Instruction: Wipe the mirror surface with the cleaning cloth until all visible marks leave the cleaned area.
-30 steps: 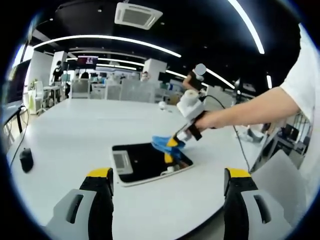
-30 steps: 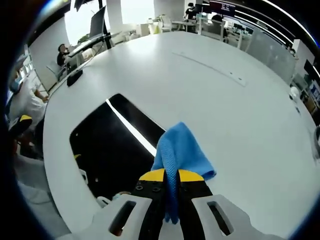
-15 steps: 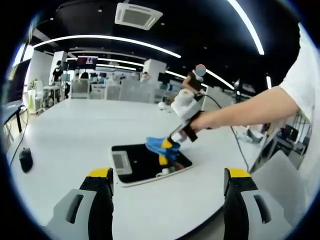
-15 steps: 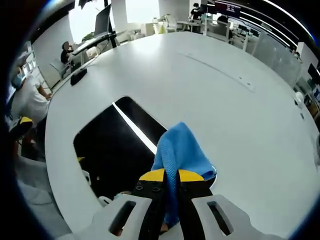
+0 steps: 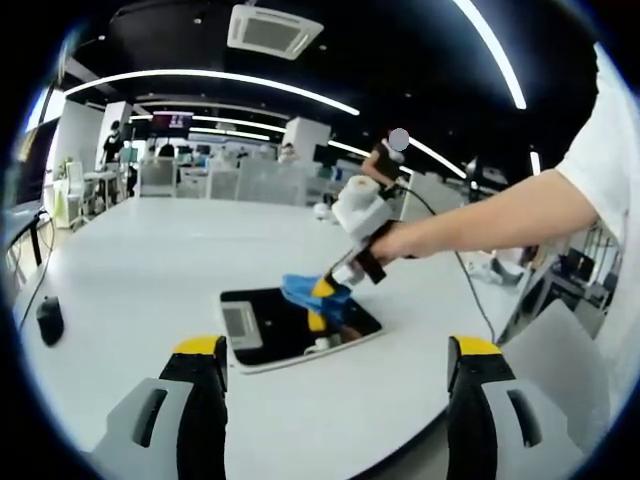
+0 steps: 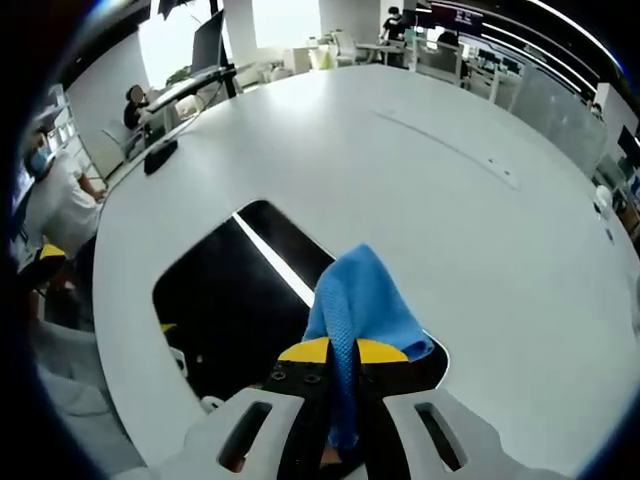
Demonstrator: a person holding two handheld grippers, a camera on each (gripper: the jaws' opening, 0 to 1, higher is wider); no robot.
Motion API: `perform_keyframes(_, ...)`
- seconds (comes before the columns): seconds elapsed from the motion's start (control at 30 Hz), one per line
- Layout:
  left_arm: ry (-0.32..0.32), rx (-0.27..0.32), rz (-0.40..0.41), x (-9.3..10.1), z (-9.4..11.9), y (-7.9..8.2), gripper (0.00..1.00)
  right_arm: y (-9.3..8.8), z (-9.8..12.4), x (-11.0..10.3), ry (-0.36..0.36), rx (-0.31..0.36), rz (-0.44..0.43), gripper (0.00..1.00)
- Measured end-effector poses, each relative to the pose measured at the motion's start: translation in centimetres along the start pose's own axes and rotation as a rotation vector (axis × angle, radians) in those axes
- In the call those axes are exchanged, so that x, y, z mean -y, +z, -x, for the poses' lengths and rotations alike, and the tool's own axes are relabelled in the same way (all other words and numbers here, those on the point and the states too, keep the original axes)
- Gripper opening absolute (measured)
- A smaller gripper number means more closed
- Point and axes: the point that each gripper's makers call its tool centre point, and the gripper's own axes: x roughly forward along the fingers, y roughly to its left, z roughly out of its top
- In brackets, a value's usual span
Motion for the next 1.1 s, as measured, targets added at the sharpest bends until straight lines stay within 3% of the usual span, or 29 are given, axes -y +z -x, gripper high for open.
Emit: perform_keyframes(1.1, -0.014, -0.005, 0.006, 0.1, 0.0, 0.0, 0.88, 1.9, -1.2, -3.2, 0.048, 0.032, -0.001, 0.03)
